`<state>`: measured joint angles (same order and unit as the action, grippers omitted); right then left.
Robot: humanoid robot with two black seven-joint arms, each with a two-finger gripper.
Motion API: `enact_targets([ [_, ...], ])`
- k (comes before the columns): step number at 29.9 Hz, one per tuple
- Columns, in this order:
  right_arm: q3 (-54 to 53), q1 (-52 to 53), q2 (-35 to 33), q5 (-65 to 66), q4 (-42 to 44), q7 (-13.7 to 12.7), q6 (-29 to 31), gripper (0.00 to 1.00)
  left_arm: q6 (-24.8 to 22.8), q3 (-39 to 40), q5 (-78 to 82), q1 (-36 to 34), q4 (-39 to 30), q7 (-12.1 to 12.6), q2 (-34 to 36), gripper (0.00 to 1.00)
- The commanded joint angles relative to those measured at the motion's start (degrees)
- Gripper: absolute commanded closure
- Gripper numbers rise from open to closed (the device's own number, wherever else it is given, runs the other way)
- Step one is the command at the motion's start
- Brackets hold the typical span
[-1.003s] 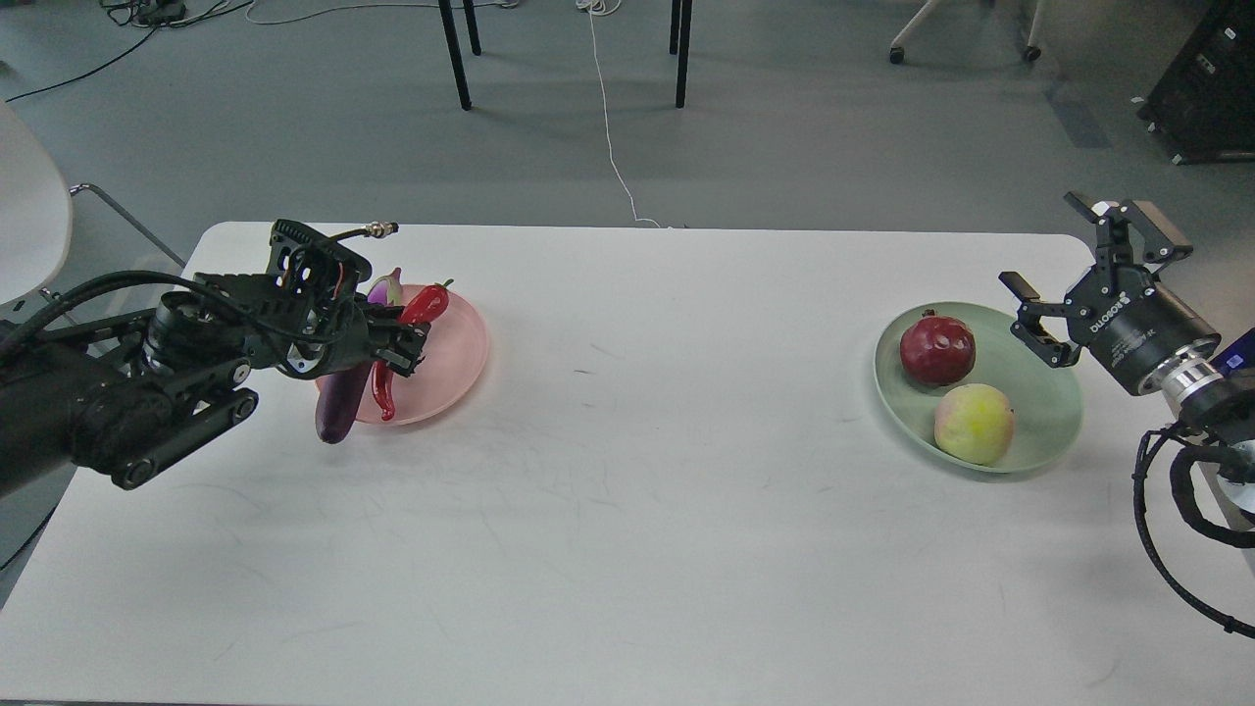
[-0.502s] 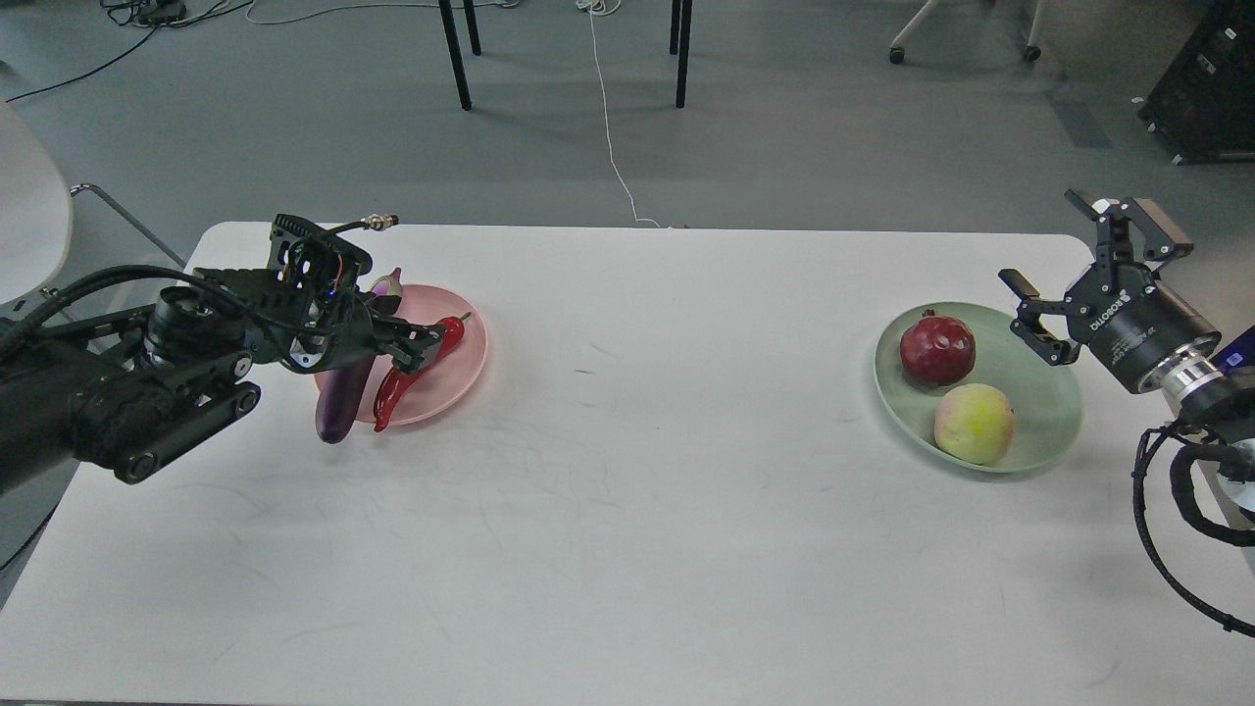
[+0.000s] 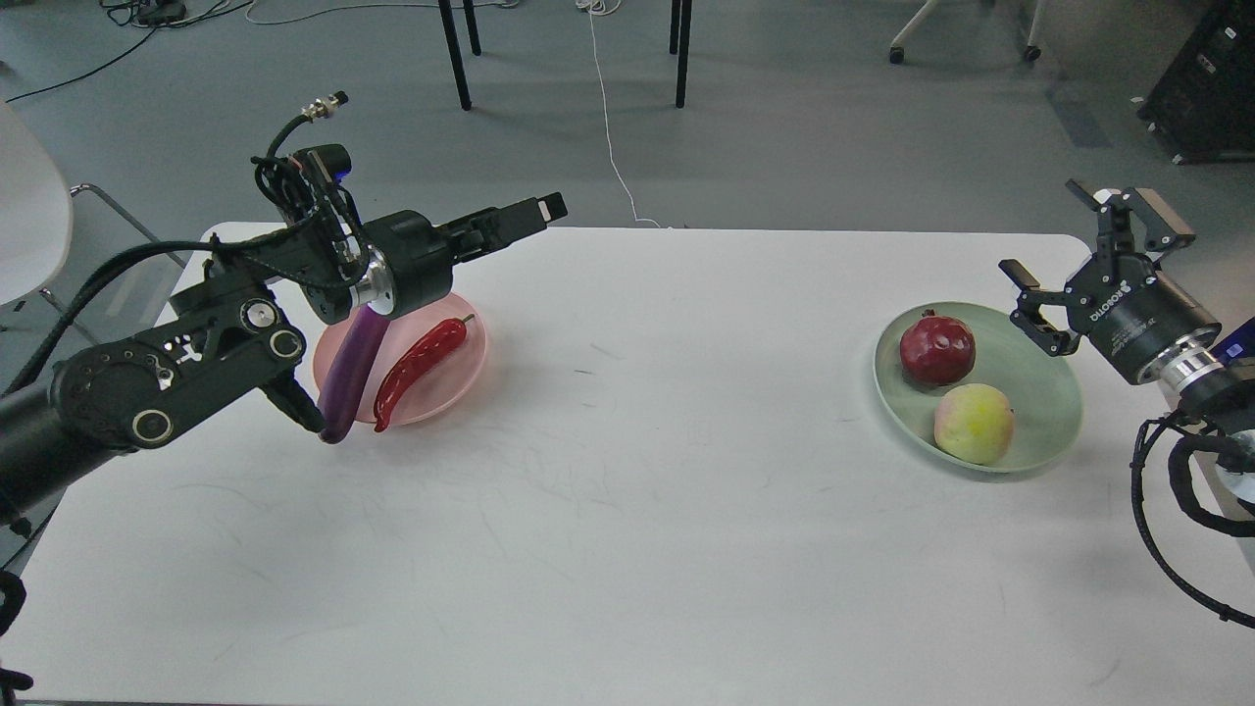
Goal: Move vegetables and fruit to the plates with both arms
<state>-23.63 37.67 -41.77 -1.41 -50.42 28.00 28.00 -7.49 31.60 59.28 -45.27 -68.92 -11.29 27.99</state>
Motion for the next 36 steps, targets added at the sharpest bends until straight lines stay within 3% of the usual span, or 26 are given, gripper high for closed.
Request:
enact_targets([
  [1, -0.89, 0.65, 0.02, 0.0, -0.29, 0.0, -0.31, 0.01, 0.2, 6.01, -8.46, 4.04, -0.16, -2.24, -2.4, 0.02],
  [16, -1.86, 5.92, 1.86, 0.0, 1.46, 0.0, -1.63, 0.01, 3.1, 17.09, -17.62, 8.88, 3.88, -2.24, -10.67, 0.02],
  [20, -1.51, 6.01, 3.71, -0.09, 1.38, 0.0, -2.77, 0.01, 2.22, 22.0, -19.99, 13.01, 3.88, -1.54, -13.65, 0.02],
  [26, -0.89, 4.78, 7.4, -0.26, -0.2, 0.0, -9.8, 0.01, -0.51, 23.86, -20.08, 14.86, 4.06, -1.45, -14.45, 0.02],
  [36, -2.3, 1.53, 8.02, -1.14, -4.95, 0.0, -10.25, 0.01, -2.52, 31.24, -19.99, 19.34, 3.97, -1.8, -17.97, 0.02],
])
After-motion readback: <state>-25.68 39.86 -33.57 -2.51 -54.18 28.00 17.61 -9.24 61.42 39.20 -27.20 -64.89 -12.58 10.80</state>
